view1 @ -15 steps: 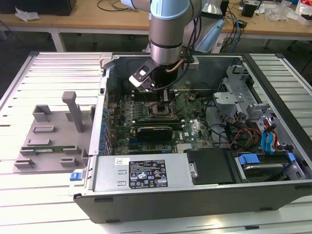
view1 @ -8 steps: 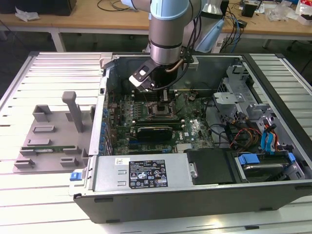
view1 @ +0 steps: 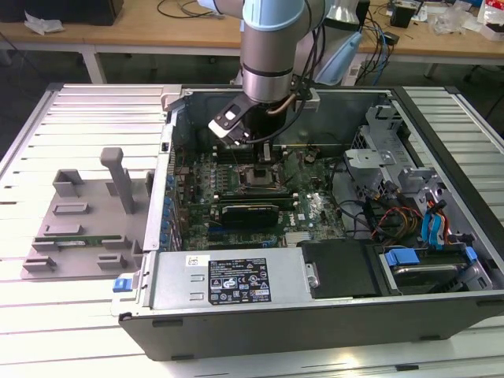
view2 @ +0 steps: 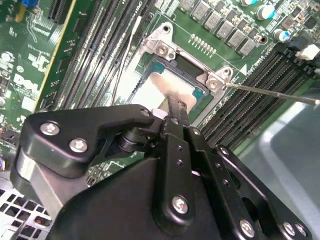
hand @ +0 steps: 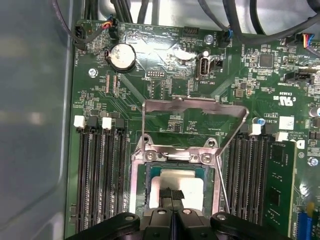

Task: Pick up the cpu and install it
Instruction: 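Place the cpu into insertion slot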

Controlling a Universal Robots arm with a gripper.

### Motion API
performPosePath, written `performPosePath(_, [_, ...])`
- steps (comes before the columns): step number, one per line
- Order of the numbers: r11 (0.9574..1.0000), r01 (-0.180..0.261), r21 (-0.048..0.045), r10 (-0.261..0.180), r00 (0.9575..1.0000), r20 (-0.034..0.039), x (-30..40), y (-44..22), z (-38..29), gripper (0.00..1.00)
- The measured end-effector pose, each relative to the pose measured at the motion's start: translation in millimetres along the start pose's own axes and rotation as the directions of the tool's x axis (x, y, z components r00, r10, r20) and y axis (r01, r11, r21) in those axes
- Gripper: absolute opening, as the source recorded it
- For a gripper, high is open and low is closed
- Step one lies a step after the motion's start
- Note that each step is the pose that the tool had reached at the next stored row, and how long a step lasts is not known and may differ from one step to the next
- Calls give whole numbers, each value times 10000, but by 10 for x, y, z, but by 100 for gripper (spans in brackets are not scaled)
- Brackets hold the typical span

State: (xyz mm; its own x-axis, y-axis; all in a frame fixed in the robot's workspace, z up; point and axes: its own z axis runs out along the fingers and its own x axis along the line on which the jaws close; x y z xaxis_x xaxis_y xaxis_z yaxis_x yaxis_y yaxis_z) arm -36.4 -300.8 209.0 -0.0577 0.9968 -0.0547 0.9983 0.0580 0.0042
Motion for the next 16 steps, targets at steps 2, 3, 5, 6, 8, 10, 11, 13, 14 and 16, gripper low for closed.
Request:
performPosePath(2, [10000,0,-2,0,10000,1,-56,-7,0,11])
performPosePath(3, [10000,0,0,0,10000,0,-58,-8,14,11])
performPosePath(5, [10000,-1,4,1,10000,3,-57,-8,41,11])
performPosePath(6, [10000,1,11,-1,10000,11,-58,-9,51,11])
performPosePath(8, [10000,0,11,0,10000,7,-56,-4,80,11])
performPosePath(10, [10000,0,19,0,10000,18,-64,27,76,11])
performPosePath(11, [10000,1,27,-1,10000,20,-68,50,74,11])
performPosePath(13, [10000,3,37,-3,10000,28,-73,91,71,11])
performPosePath(14, [10000,0,22,0,10000,7,-67,97,58,11])
performPosePath(16, [10000,1,18,-1,10000,-2,-71,100,-61,11])
